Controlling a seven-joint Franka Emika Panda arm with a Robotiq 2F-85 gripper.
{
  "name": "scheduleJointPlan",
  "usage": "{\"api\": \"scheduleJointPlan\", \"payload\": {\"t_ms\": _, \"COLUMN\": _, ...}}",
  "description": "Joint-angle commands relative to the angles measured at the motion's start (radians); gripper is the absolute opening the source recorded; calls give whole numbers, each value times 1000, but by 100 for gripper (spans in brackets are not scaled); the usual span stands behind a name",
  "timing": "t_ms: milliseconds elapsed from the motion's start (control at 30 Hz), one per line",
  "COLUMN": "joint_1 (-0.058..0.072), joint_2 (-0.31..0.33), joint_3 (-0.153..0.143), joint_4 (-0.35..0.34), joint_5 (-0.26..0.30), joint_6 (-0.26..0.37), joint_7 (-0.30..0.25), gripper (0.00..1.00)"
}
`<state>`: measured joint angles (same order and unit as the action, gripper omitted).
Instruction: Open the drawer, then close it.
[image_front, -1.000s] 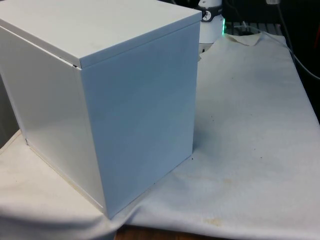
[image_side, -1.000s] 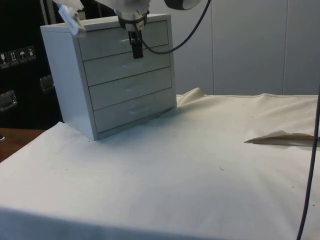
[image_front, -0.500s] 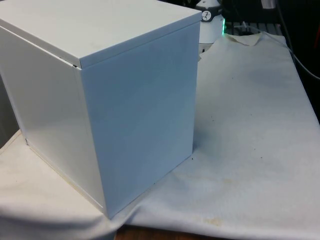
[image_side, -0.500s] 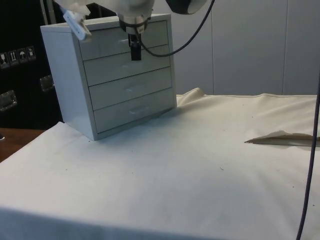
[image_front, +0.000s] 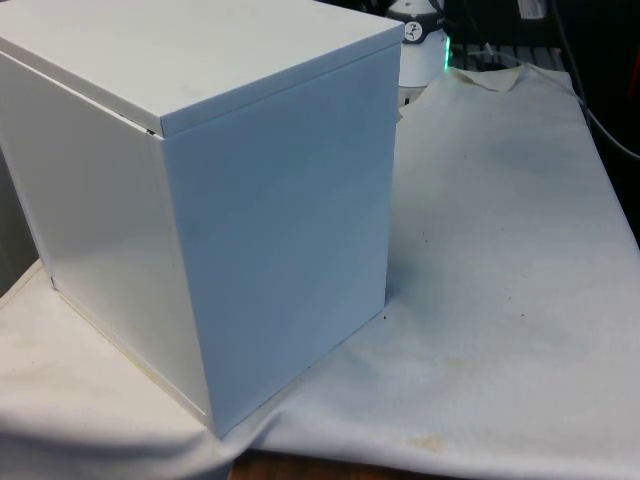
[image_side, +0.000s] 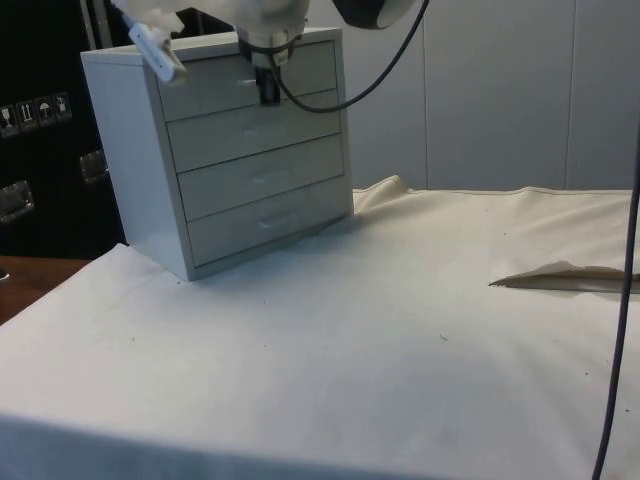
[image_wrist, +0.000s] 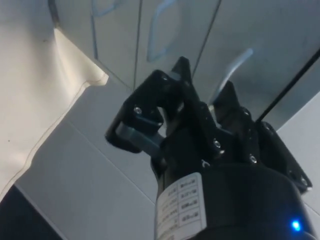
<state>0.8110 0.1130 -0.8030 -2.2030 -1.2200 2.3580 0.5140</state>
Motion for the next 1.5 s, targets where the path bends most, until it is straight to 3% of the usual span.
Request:
{"api": "scheduleJointPlan", "payload": {"t_ms": 0, "joint_1": -2, "joint_2": 1, "joint_3": -2, "joint_4": -3, "joint_5": -15, "joint_6": 19, "joint_7": 12, "gripper": 39}}
{"api": "scheduleJointPlan", "payload": {"t_ms": 33, "joint_1": -1, "joint_2": 1, "joint_3": -3, "joint_4": -3, "joint_5": -20, "joint_6": 19, "joint_7": 15, "gripper": 30}}
{"api": "scheduleJointPlan", "payload": {"t_ms": 133, "joint_1": 0, "joint_2": 0, "joint_3": -5, "joint_4": 5, "joint_5": -16, "joint_6": 0, "joint_7": 5, "gripper": 17}}
{"api": "scheduleJointPlan", "payload": {"t_ms": 267, "joint_1": 0, "joint_2": 0, "joint_3": -4, "joint_4": -2, "joint_5": -36, "joint_6": 13, "joint_7": 18, "gripper": 7}}
{"api": "scheduleJointPlan", "payload": {"t_ms": 833, "joint_1": 2, "joint_2": -2, "joint_3": -5, "joint_4": 5, "joint_5": -42, "joint_6": -5, "joint_7": 4, "gripper": 7}}
{"api": "scheduleJointPlan", "payload": {"t_ms": 967, "joint_1": 10, "joint_2": -22, "joint_3": -2, "joint_4": -6, "joint_5": -48, "joint_6": -15, "joint_7": 11, "gripper": 7}}
{"api": "scheduleJointPlan", "payload": {"t_ms": 1000, "joint_1": 4, "joint_2": -6, "joint_3": -4, "joint_4": 5, "joint_5": -43, "joint_6": -9, "joint_7": 2, "gripper": 7}}
{"api": "scheduleJointPlan", "payload": {"t_ms": 1033, "joint_1": 12, "joint_2": -28, "joint_3": -2, "joint_4": -9, "joint_5": -50, "joint_6": -18, "joint_7": 13, "gripper": 7}}
{"api": "scheduleJointPlan", "payload": {"t_ms": 1167, "joint_1": 18, "joint_2": -61, "joint_3": 4, "joint_4": -29, "joint_5": -58, "joint_6": -35, "joint_7": 20, "gripper": 7}}
{"api": "scheduleJointPlan", "payload": {"t_ms": 1267, "joint_1": 20, "joint_2": -80, "joint_3": 9, "joint_4": -42, "joint_5": -64, "joint_6": -44, "joint_7": 24, "gripper": 7}}
{"api": "scheduleJointPlan", "payload": {"t_ms": 1300, "joint_1": 12, "joint_2": -55, "joint_3": 7, "joint_4": -24, "joint_5": -47, "joint_6": -30, "joint_7": 4, "gripper": 7}}
{"api": "scheduleJointPlan", "payload": {"t_ms": 1333, "joint_1": 20, "joint_2": -86, "joint_3": 12, "joint_4": -46, "joint_5": -66, "joint_6": -47, "joint_7": 25, "gripper": 7}}
{"api": "scheduleJointPlan", "payload": {"t_ms": 1467, "joint_1": 22, "joint_2": -115, "joint_3": 24, "joint_4": -68, "joint_5": -75, "joint_6": -67, "joint_7": 35, "gripper": 7}}
